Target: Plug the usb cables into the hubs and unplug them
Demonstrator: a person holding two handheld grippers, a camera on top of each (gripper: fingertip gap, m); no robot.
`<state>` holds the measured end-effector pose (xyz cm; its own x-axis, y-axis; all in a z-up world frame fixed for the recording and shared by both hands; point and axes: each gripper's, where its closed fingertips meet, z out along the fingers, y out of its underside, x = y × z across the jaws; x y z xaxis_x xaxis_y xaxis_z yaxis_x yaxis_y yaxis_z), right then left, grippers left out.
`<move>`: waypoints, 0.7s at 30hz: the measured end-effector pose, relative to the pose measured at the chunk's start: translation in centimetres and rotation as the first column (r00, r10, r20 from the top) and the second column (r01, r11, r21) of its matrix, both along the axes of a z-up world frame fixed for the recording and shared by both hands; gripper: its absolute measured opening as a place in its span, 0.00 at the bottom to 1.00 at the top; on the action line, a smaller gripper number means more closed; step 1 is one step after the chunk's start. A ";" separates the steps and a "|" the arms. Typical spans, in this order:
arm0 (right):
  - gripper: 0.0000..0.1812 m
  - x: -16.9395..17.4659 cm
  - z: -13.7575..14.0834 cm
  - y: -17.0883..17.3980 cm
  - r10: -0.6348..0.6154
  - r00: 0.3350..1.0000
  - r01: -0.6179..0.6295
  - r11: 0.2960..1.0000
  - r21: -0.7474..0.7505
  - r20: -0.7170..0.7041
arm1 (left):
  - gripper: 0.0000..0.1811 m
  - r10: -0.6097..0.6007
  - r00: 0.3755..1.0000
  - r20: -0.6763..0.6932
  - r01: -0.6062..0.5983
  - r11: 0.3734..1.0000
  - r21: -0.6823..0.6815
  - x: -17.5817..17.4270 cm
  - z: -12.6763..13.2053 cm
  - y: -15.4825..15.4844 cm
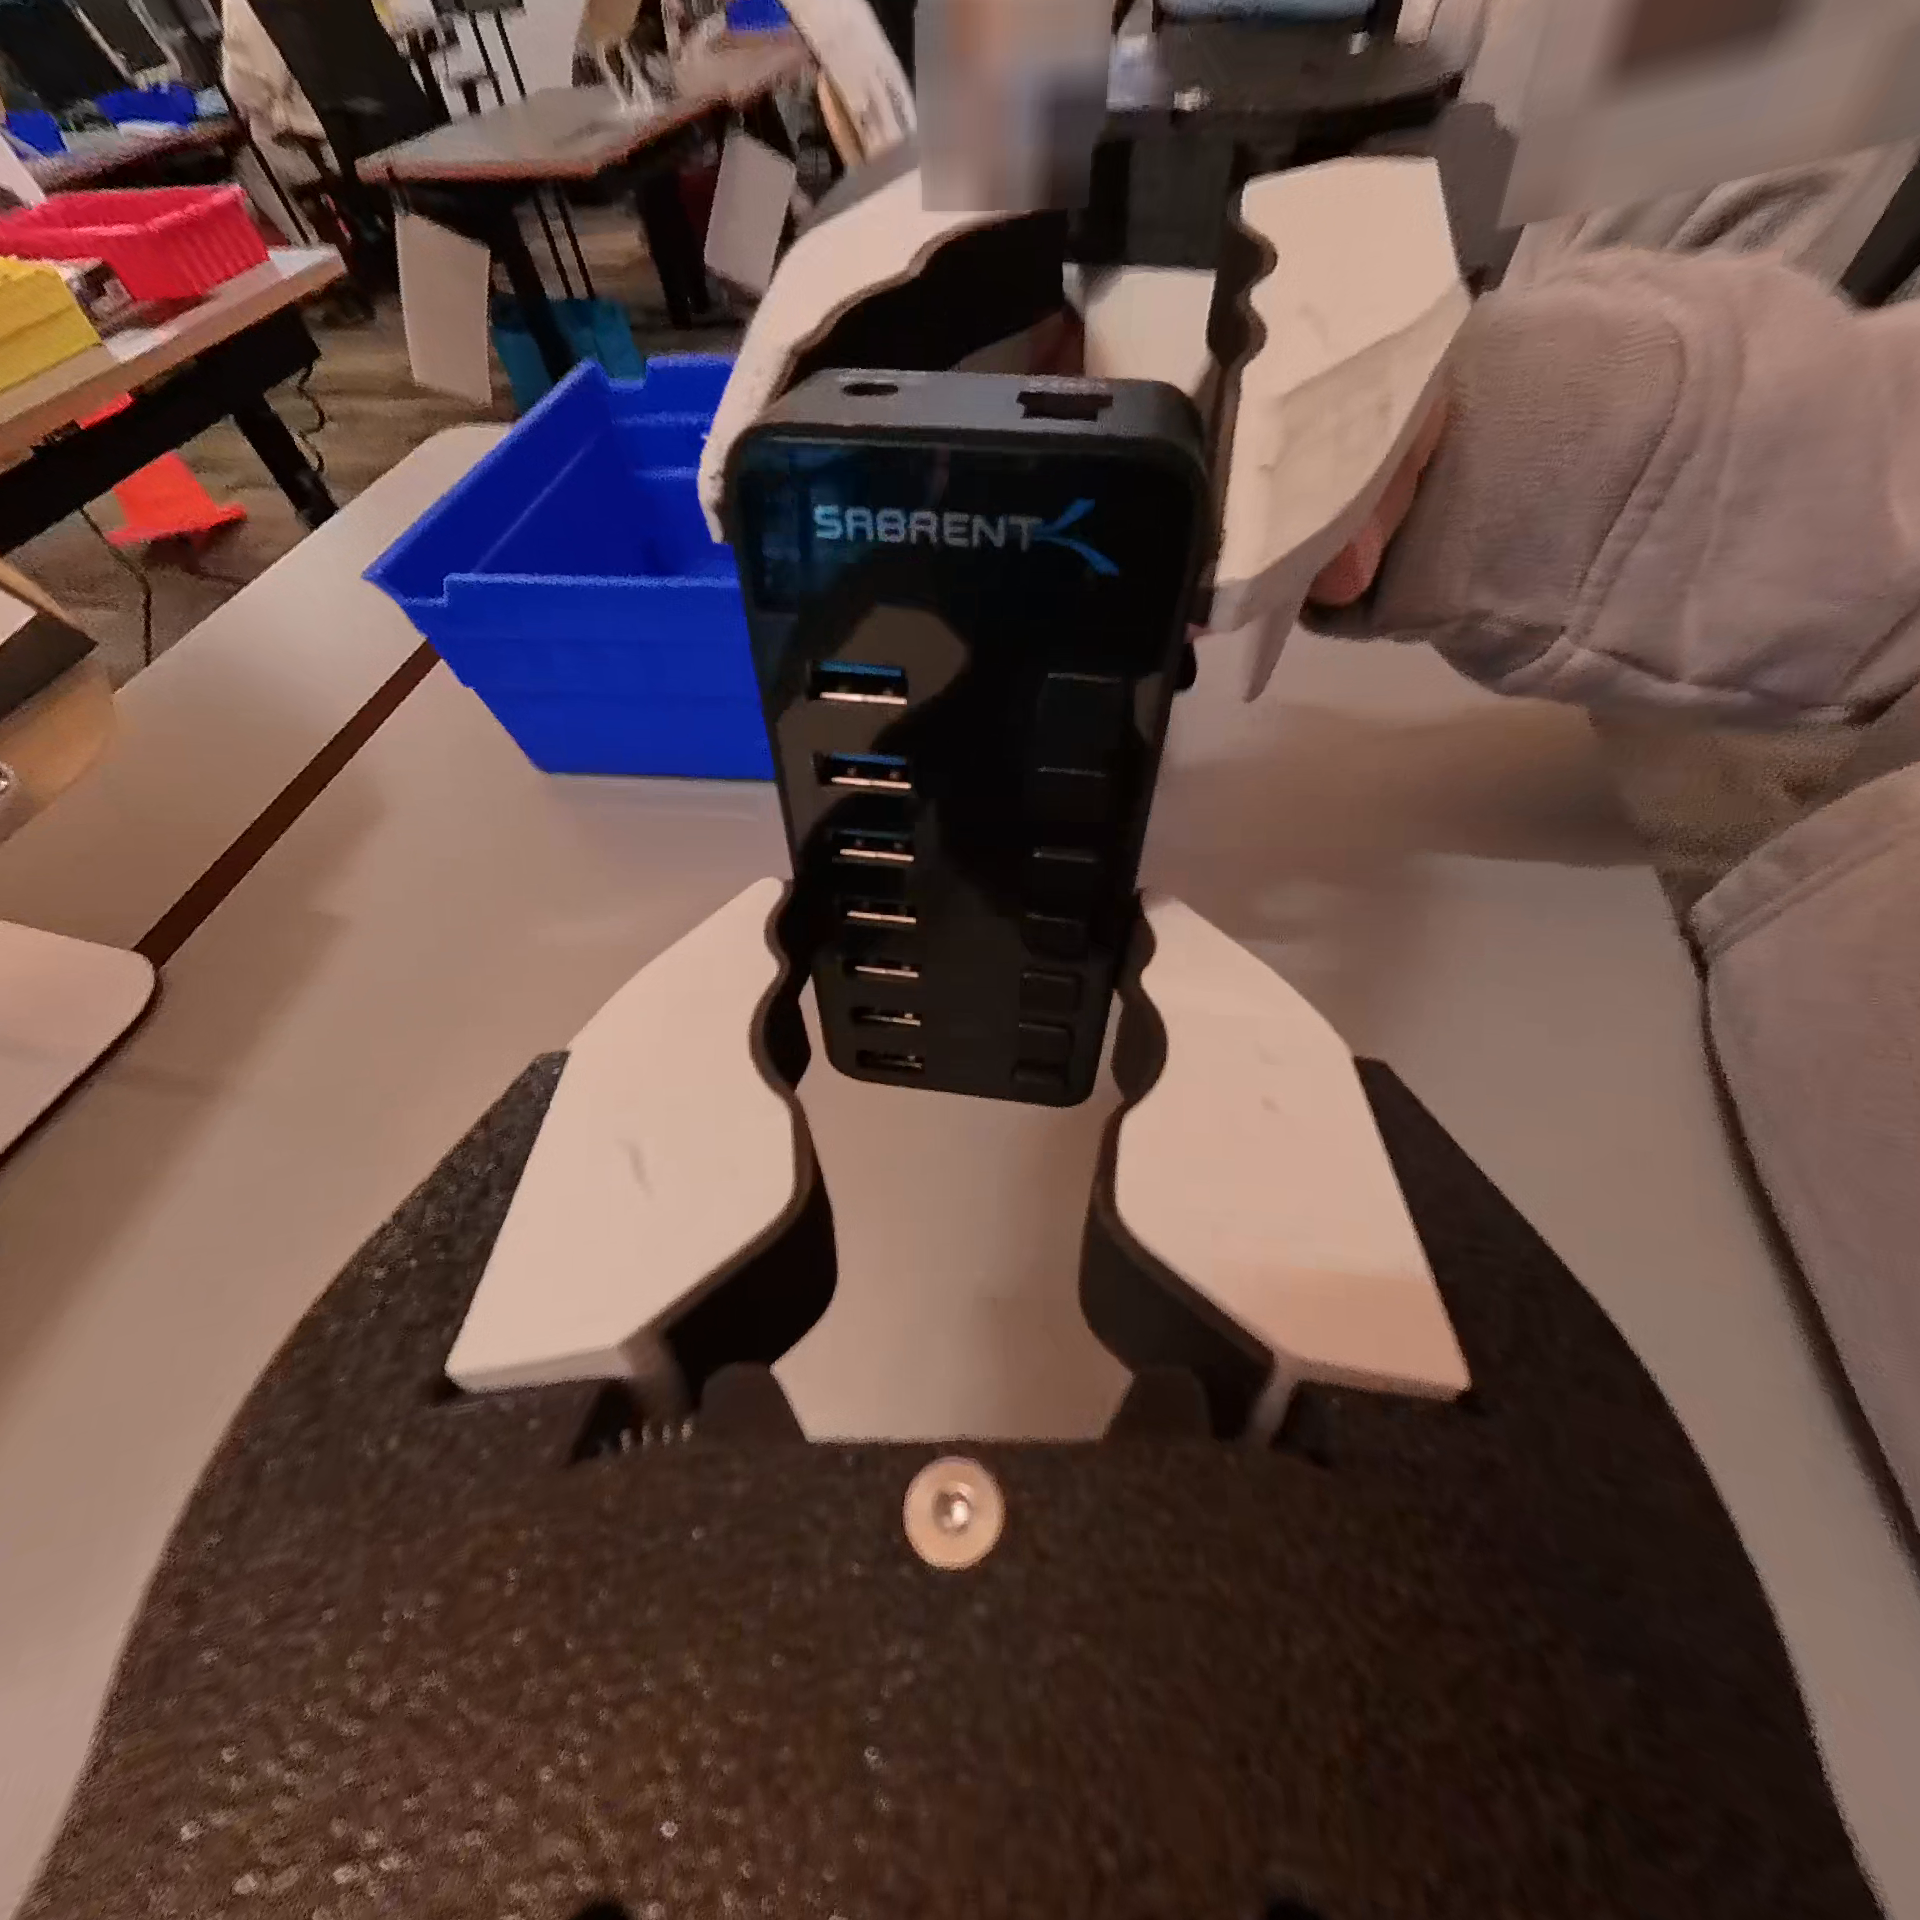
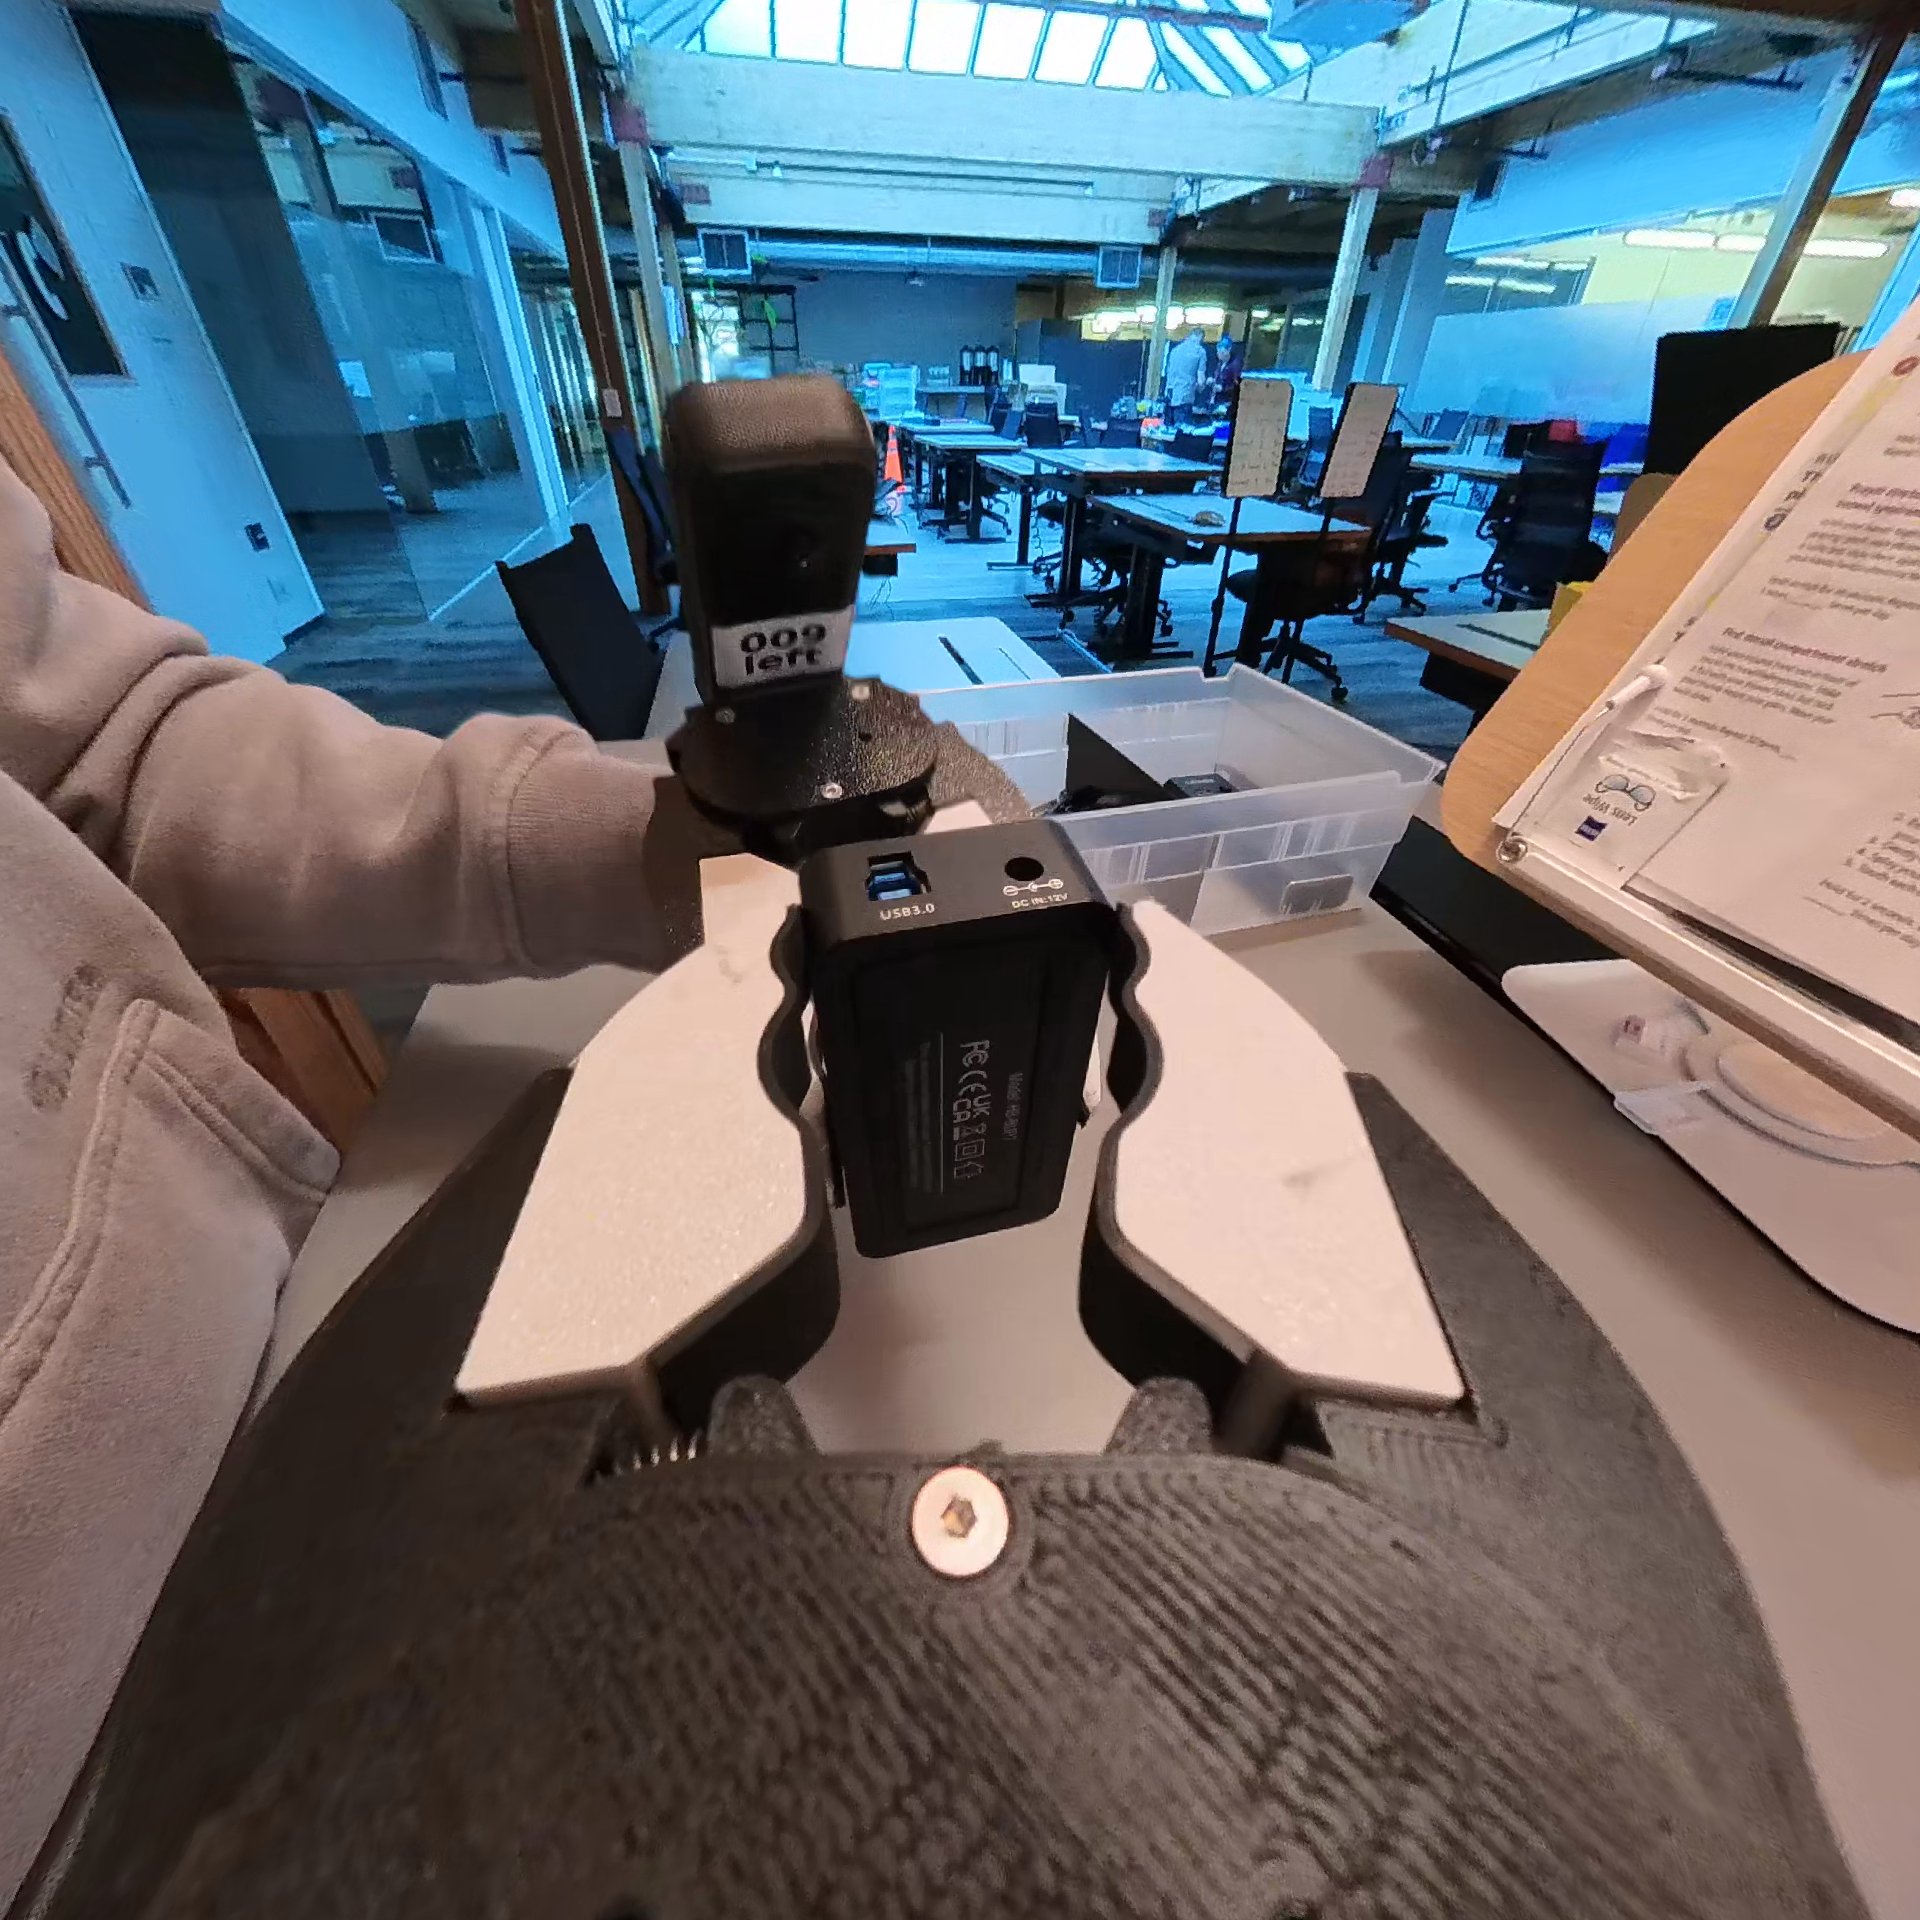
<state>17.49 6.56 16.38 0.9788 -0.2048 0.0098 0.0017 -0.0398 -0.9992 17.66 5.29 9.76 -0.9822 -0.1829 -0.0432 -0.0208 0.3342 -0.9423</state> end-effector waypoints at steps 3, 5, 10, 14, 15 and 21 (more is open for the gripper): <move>0.37 0.2 0.1 -0.2 -0.017 0.999 0.020 0.998 0.060 -0.050 | 0.31 0.002 0.996 -0.090 -0.017 0.987 -0.159 0.2 1.0 0.1; 0.37 0.4 -0.8 -0.4 -0.010 0.992 0.019 0.997 0.072 -0.123 | 0.31 0.002 0.991 -0.132 -0.034 0.969 -0.244 0.4 1.8 0.3; 0.38 0.3 -2.1 0.3 -0.012 0.986 0.023 0.998 0.065 -0.166 | 0.31 -0.041 0.992 -0.118 0.015 0.977 -0.213 -0.5 1.1 -0.3; 0.32 -0.3 -2.9 1.1 0.031 0.989 -0.029 0.999 0.018 -0.143 | 0.31 -0.045 0.994 -0.102 0.028 0.986 -0.167 -0.8 0.4 -0.7; 0.32 -0.4 -3.1 1.0 0.038 0.988 -0.038 0.999 0.003 -0.147 | 0.31 -0.042 0.994 -0.106 0.024 0.985 -0.168 -0.9 0.3 -0.7; 0.32 0.2 -4.4 0.3 -0.002 0.991 -0.006 0.998 -0.063 -0.137 | 0.47 0.035 0.985 -0.167 -0.065 0.982 -0.178 0.2 1.8 1.3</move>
